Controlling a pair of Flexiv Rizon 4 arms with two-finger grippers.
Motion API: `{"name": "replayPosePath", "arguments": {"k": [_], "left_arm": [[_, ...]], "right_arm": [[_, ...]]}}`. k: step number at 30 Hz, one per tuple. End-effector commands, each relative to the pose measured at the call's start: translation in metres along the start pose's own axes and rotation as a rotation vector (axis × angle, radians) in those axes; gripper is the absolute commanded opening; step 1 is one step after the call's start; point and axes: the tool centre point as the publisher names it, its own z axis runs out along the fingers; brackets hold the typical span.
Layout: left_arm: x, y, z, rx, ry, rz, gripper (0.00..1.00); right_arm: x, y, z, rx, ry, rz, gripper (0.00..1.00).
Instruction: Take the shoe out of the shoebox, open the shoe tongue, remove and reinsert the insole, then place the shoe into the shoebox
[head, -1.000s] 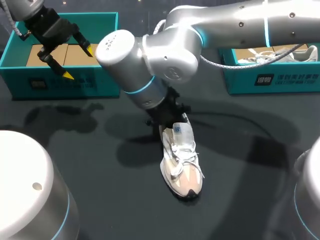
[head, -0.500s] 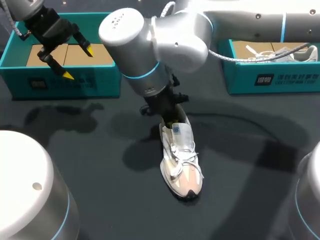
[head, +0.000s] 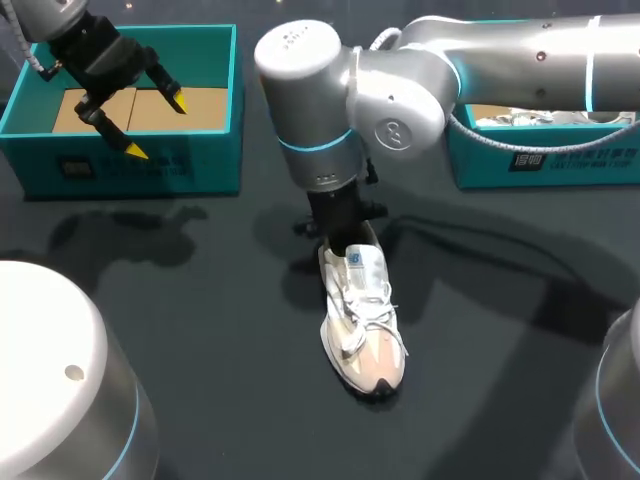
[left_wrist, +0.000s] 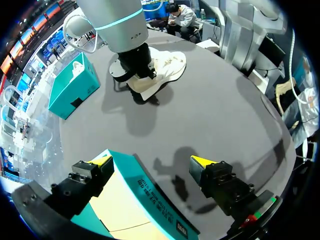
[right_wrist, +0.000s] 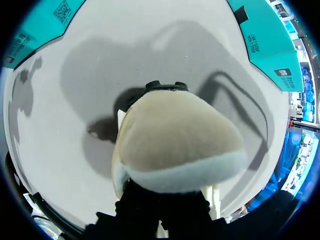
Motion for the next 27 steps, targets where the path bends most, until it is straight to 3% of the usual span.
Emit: {"name": "replayPosePath", "arguments": {"k": [1,6,14,22,27], "left_arm": [[0.0,0.0,0.0,-0.001,0.002,0.001,1.0],[0.0,0.0,0.0,-0.001,0.002,0.001,1.0],[0.0,0.0,0.0,-0.001,0.002,0.001,1.0],[0.0,0.0,0.0,-0.001,0.002,0.001,1.0],[0.0,0.0,0.0,-0.001,0.002,0.001,1.0]], "right_arm": [[-0.002,-0.006,-0.017,-0.058,-0.021,-0.014,0.0],[0.003,0.005,-0.027,-0.105,0.006,-0.058,0.0],[0.001,0.017,-0.007,-0.122,0.049,-0.084,0.0],[0.003,0.003,0.013,-0.069,0.105,-0.066,0.0],[0.003,-0.013,0.003,-0.08,0.095,-0.038,0.0]]}}
